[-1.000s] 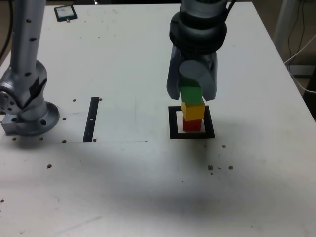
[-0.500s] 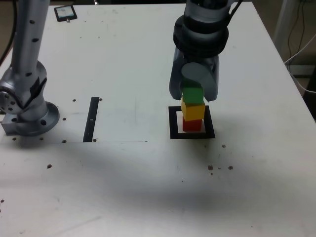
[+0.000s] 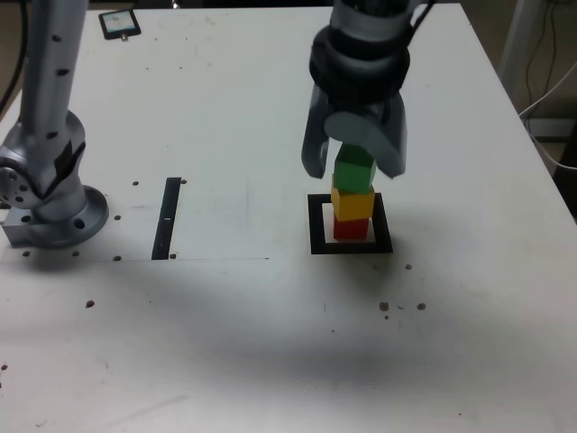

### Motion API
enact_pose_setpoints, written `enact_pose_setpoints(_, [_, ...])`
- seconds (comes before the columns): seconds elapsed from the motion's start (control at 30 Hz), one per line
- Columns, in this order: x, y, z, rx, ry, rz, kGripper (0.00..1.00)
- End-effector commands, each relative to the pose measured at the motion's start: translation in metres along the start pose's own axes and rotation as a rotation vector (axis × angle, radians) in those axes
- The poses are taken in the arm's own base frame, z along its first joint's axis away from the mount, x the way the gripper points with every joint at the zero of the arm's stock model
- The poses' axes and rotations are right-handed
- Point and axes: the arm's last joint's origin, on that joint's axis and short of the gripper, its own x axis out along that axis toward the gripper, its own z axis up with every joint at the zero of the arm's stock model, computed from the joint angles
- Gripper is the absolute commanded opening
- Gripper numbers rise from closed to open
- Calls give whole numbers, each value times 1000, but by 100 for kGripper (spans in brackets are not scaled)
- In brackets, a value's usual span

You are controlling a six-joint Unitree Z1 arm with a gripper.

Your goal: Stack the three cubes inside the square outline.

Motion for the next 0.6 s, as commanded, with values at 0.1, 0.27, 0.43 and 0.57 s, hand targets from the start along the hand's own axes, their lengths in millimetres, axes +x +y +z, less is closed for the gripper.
enact_pose_setpoints(0.1, [-35,10,-33,16,-103,0,99])
enact_pose_setpoints(0.27, [-70,19,-80,45,-218,-28,99])
enact_pose_setpoints(0.43, [-85,20,-127,68,-266,-111,99])
enact_pose_setpoints(0.57, [-81,18,-158,70,-260,-174,99])
